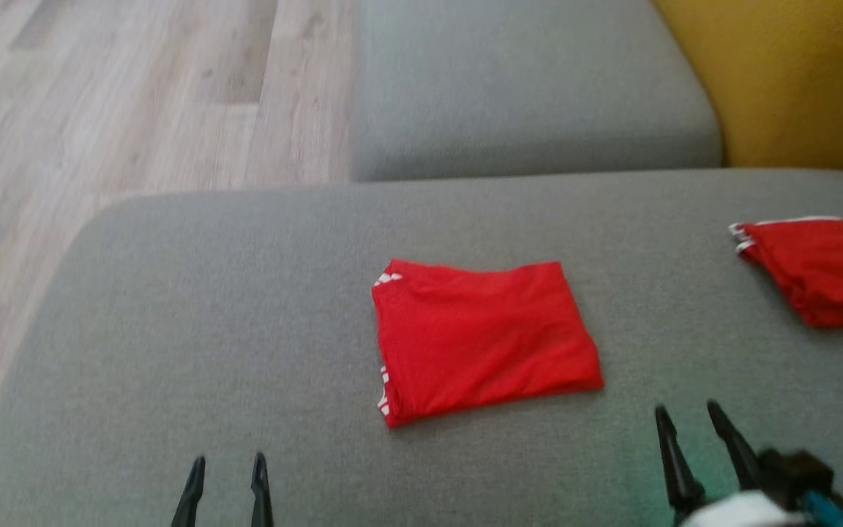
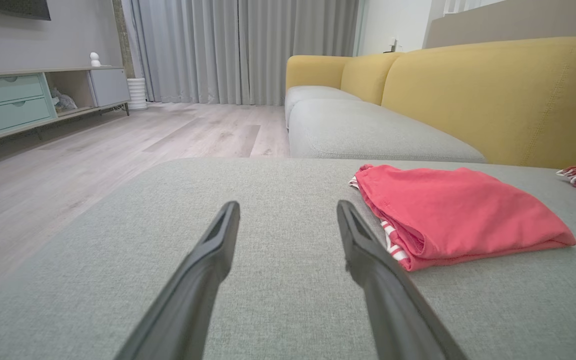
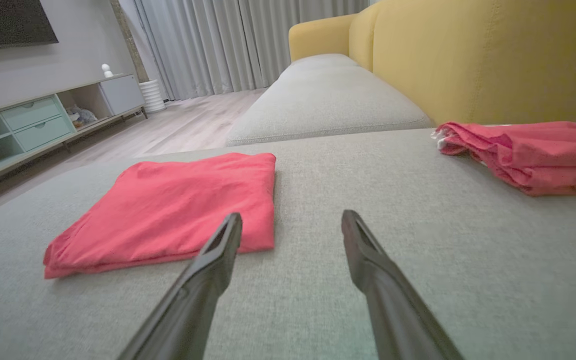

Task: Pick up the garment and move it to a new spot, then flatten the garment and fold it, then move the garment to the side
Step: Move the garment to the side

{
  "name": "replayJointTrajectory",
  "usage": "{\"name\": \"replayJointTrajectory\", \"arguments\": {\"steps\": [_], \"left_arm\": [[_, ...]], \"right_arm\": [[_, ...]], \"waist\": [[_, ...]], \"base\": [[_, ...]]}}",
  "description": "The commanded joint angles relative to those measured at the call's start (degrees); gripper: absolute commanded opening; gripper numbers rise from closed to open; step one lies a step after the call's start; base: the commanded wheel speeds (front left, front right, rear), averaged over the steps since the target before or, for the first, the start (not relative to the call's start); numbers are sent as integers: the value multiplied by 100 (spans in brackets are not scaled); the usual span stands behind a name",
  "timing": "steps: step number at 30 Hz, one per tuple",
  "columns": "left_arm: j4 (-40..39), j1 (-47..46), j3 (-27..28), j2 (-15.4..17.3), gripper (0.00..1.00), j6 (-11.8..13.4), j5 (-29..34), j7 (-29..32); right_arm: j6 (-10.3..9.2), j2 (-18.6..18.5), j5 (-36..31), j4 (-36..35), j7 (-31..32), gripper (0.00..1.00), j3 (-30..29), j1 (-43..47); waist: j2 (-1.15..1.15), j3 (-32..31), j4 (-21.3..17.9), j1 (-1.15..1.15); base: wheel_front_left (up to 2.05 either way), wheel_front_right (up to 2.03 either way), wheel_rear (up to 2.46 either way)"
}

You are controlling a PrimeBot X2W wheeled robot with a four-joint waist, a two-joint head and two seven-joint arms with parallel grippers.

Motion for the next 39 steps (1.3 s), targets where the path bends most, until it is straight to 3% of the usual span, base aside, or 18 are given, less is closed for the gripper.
{"name": "replayJointTrajectory", "arguments": {"steps": [1, 13, 19, 25, 26, 27, 28, 32, 39], "left_arm": [[-220, -436, 100, -39, 100, -17, 66, -55], [-202, -834, -283, -39, 100, -83, 90, -55], [-220, -1121, -488, -39, 100, -84, 89, -55], [-285, -1372, -602, -39, 100, -40, 69, -55], [-292, -1406, -605, -39, 100, -30, 68, -55], [-290, -1434, -610, -39, 100, -20, 69, -55], [-287, -1457, -608, -39, 100, -10, 68, -55], [-285, -1500, -544, -39, 100, 44, 46, -55], [-332, -1506, -446, -39, 100, 62, 38, -55]], "right_arm": [[37, -27, 81, -26, -63, 100, 112, -615], [37, 100, 1002, 2503, 470, 100, 476, -2878], [37, -48, 1075, 3726, 508, 100, 474, -3708], [37, -147, 1003, 4348, 332, 100, 589, -4271], [37, -131, 1002, 4421, 345, 93, 646, -4357], [37, -102, 1026, 4491, 395, 11, 709, -4423], [37, -70, 1053, 4544, 459, 0, 788, -4477], [37, -45, 1265, 4546, 581, 0, 1082, -4602], [37, -648, 1176, 4398, 339, 0, 1607, -4914]], "waist": [[0, 203, 97, 0], [0, 767, 542, 0], [0, 1116, 828, 0], [0, 1495, 953, 0], [0, 1549, 951, 0], [0, 1582, 946, 0], [0, 1613, 933, 0], [0, 1653, 788, 0], [0, 1637, 281, 0]], "base": [[0, 0, 0], [0, 0, 0], [0, 0, 0], [0, 0, 0], [0, 0, 0], [0, 0, 0], [0, 0, 0], [0, 0, 0], [0, 0, 0]]}}
